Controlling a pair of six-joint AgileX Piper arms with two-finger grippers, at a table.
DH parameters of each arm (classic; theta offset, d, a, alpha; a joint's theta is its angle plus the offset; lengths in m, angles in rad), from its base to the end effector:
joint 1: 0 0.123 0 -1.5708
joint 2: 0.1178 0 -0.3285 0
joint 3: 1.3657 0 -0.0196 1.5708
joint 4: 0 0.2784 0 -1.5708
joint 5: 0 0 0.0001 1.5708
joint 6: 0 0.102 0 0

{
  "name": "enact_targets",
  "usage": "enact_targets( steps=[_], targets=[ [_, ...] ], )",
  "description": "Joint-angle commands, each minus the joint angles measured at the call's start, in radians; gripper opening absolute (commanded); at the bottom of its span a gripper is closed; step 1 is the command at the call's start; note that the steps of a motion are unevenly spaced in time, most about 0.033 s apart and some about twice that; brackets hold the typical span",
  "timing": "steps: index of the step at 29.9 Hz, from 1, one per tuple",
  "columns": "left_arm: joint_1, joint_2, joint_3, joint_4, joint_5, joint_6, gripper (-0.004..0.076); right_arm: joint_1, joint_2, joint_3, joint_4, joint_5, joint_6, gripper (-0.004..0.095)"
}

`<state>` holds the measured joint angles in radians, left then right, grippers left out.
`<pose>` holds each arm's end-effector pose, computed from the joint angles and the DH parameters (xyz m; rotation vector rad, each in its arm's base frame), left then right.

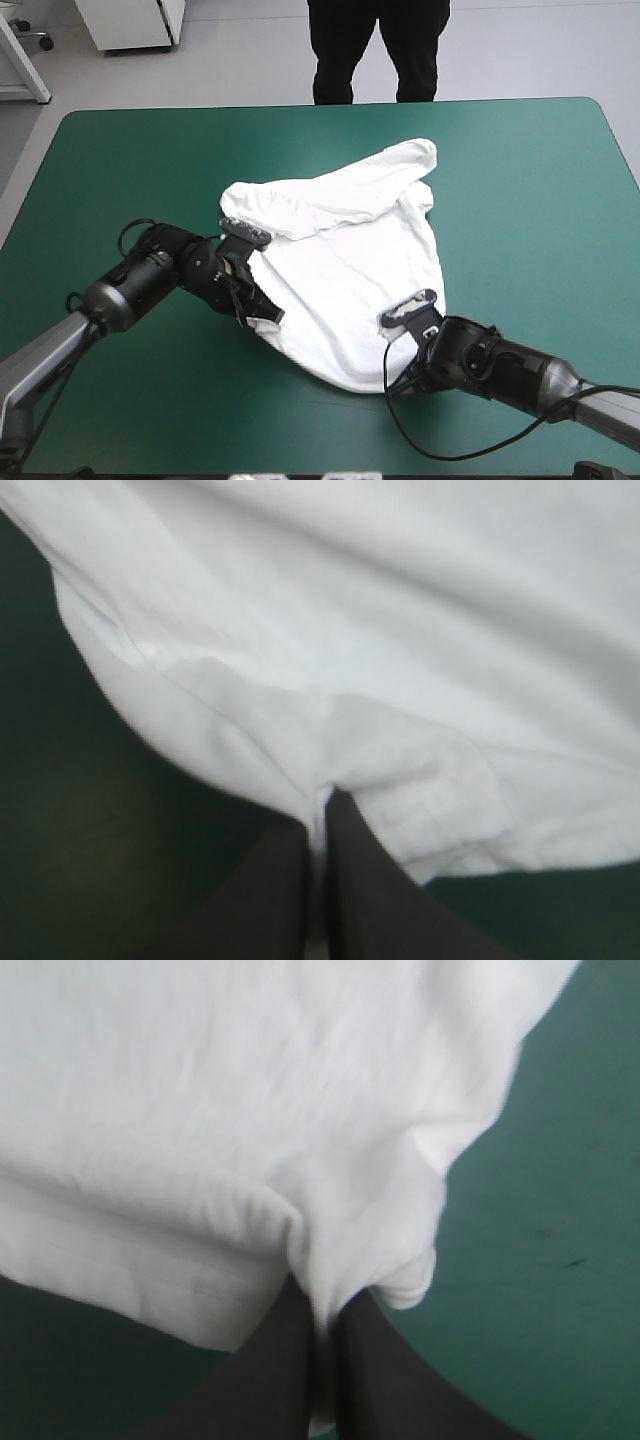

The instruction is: Fold the cloth

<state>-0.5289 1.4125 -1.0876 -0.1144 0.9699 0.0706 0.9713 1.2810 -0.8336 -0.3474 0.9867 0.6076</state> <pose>0.2526 -0.1588 0.3099 0.7633 2.6943 -0.2618 0.1569 0.1781 0.2722 -0.7160 2.6701 -0.0852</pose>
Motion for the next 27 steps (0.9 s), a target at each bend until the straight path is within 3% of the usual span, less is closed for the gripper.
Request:
enact_targets(
  steps=[1,5,10,17,23,27],
  targets=[
    [-0.008,-0.115,-0.145,0.032,0.038,-0.002,-0.0009,-0.05,-0.085,-0.168,-0.128,0.099,-0.015,-0.0017],
    [-0.008,-0.174,-0.315,0.081,0.099,-0.002,-0.0009,-0.121,-0.137,-0.356,-0.158,0.157,-0.088,-0.0017],
    [-0.008,-0.189,-0.52,0.114,0.105,0.009,-0.0009,-0.158,-0.155,-0.62,-0.246,0.208,-0.169,-0.0017],
    [-0.008,-0.189,-0.775,0.114,0.031,0.073,-0.0009,-0.158,-0.135,-0.971,-0.299,0.206,-0.257,-0.0017],
    [-0.008,-0.189,-0.934,0.104,-0.045,0.108,-0.0009,-0.158,-0.116,-1.175,-0.301,0.155,-0.314,-0.0017],
    [-0.008,-0.189,-1.031,0.094,-0.106,0.151,-0.0009,-0.158,-0.113,-1.254,-0.301,0.052,-0.348,-0.0017]
  ],
)
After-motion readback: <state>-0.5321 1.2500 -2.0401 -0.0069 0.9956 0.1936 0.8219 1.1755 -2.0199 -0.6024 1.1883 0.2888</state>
